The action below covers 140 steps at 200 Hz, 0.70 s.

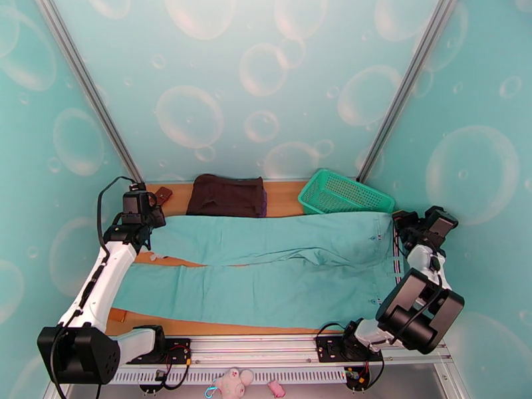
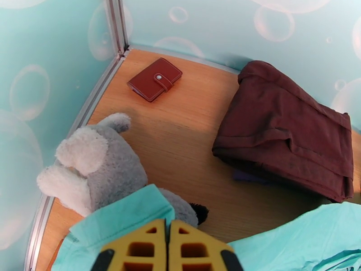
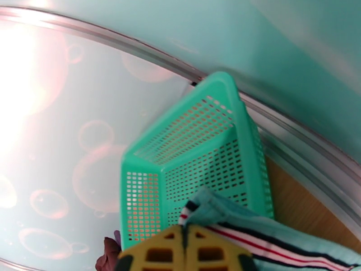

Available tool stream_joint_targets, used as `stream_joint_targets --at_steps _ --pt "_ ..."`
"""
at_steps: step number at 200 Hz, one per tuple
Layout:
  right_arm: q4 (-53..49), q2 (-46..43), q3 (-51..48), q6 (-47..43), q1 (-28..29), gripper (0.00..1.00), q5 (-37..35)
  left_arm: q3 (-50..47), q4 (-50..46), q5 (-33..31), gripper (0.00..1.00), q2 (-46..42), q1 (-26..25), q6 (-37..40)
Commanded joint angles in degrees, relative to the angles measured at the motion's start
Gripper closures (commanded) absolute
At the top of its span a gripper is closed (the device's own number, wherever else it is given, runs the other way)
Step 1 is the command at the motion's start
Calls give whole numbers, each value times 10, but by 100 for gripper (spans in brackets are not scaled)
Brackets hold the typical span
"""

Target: Fold and stack the trousers

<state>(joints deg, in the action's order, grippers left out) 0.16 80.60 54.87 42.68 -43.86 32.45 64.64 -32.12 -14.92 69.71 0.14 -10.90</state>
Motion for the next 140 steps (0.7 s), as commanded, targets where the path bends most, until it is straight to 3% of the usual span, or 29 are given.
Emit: stream_joint_targets --at_steps 1,29,58,93,140 --pt "35 -47 -5 3 -21 100 7 -1 17 -46 100 -52 25 -17" --pt "131 -43 -27 48 -40 100 45 -3 40 -48 100 -83 74 -29" --pt "275 -11 -67 123 -40 97 135 -17 59 -4 100 -100 112 -45" --pt "397 -30 -148 171 -47 92 178 -54 86 31 100 -146 142 -60" --pt "393 -89 -189 165 -70 92 197 -65 95 133 100 -134 192 -68"
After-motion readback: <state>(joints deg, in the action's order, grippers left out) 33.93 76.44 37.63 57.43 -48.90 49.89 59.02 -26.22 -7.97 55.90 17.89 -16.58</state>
